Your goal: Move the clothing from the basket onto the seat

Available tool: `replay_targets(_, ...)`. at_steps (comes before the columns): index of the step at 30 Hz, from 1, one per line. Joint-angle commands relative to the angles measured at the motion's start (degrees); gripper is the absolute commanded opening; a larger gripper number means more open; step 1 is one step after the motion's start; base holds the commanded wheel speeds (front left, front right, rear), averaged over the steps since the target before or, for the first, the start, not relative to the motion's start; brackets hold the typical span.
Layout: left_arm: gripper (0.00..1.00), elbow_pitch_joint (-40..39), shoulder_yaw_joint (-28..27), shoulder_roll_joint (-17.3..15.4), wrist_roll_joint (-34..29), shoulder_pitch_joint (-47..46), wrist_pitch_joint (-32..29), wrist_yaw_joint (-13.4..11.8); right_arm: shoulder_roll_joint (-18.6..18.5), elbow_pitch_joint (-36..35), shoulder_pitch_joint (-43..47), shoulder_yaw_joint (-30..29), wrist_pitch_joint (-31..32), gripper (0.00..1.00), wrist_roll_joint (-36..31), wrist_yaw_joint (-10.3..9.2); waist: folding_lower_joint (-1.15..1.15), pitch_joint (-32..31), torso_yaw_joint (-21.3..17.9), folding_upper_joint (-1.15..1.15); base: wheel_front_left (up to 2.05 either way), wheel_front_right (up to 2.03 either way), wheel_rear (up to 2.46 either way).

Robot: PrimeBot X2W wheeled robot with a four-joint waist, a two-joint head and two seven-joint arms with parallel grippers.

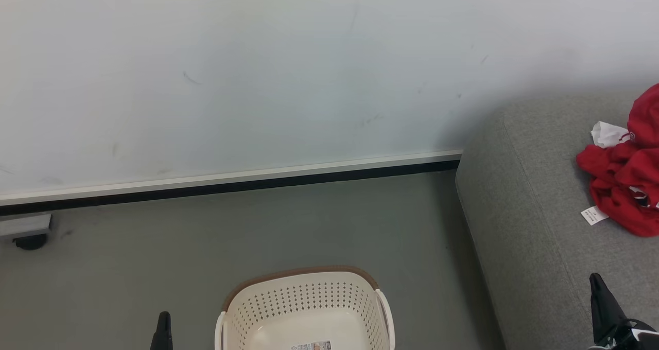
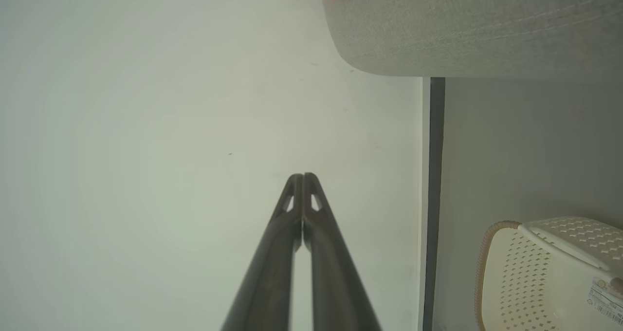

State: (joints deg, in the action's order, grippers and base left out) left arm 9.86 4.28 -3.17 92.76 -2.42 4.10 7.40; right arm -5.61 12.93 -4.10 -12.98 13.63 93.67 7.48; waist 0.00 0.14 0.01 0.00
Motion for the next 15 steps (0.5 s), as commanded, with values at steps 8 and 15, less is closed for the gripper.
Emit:
replay_targets(8,0.0,0.3,-0.1,-0.1,0.9,-0.5,-0.4,0.2,0.4,0.2,-0.4,-0.6,0.6,0.0,0.7,0.02,0.0,0.1,0.0,0.0,0.0,0.0,0.0)
replay_targets(15,0.0,0.3,-0.2,0.0,0.8,-0.5,-0.4,0.2,0.6,0.2,-0.5,-0.9,0.9,0.0,0.4,0.02,0.0,0.1,0.0,0.0,0.0,0.0,0.0)
